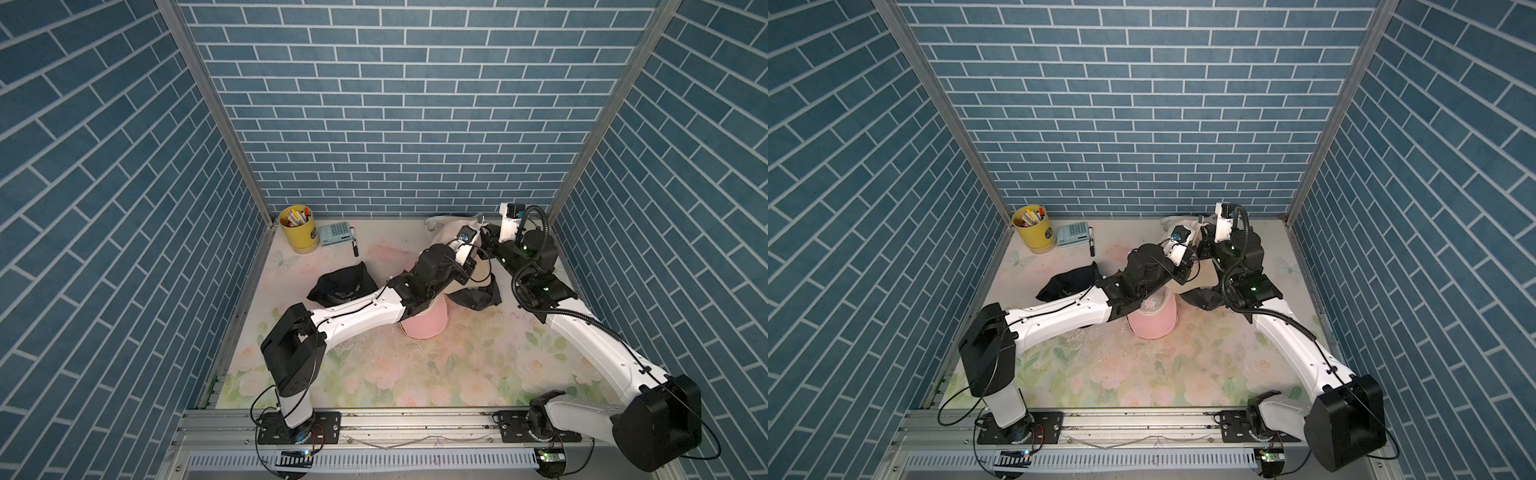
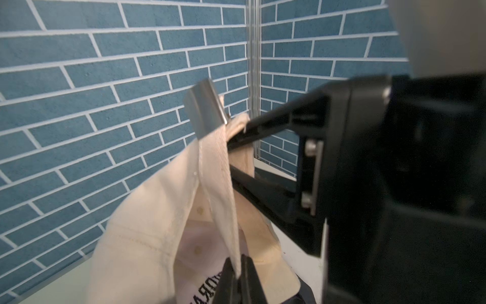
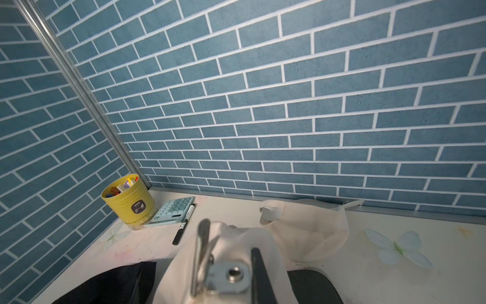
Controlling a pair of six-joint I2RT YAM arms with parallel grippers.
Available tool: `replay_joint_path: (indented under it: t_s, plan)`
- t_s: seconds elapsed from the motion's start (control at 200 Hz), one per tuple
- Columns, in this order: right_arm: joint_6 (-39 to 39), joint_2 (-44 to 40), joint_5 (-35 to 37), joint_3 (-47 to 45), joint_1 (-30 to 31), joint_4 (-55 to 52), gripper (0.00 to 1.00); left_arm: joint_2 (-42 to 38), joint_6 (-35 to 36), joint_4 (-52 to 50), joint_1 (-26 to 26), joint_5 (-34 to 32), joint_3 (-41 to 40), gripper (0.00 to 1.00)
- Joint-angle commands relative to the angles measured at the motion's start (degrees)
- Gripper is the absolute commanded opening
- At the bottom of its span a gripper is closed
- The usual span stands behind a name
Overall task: Open the adjustable buckle of the baseball cap
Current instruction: Pull the adjustable strap on the baseball cap.
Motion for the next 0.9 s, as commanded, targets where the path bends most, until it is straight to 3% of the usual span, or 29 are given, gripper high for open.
replay_joint_path:
  t_s: [0.0, 0.23, 0.36, 0.39, 0.485, 0.59, 0.74, 0.895]
  plan:
    - [3.5, -1.4, 3.9, 0.7, 0.1, 4.5, 0.0, 0.6, -1.7, -2.4, 0.7, 0.9, 0.5, 0.0]
    - [1.6, -2.0, 8.9, 1.9, 0.0, 1.4, 0.0, -2.8, -5.9, 1.6, 3.3, -2.5, -4.1, 0.0]
    - [3.8, -1.5, 11.6, 4.3, 0.1, -2.5, 0.0, -2.6, -8.7, 3.2, 5.9, -4.1, -2.8, 0.02]
    - [4.4, -1.3, 12.4, 4.3, 0.1, -2.5, 0.0, -2.0, -10.3, 2.8, 6.8, -3.7, -1.7, 0.09]
    - [6.8, -0.5, 17.9, 5.3, 0.4, -4.3, 0.0, -0.8, -14.0, 0.7, 8.6, -3.3, 1.2, 0.53]
    - [7.8, 1.6, 23.2, 10.4, 1.1, -10.9, 0.0, -2.9, -14.2, 3.8, 8.5, -3.9, -2.6, 0.74]
    - [9.4, 4.7, 32.8, 14.8, 3.8, -13.0, 0.0, -6.8, -11.6, 5.6, 7.5, -3.2, -7.8, 0.76]
    - [15.0, 9.5, 44.2, 22.6, 6.0, -21.9, 0.0, -8.4, -4.6, 12.3, 3.2, 4.3, -12.7, 0.75]
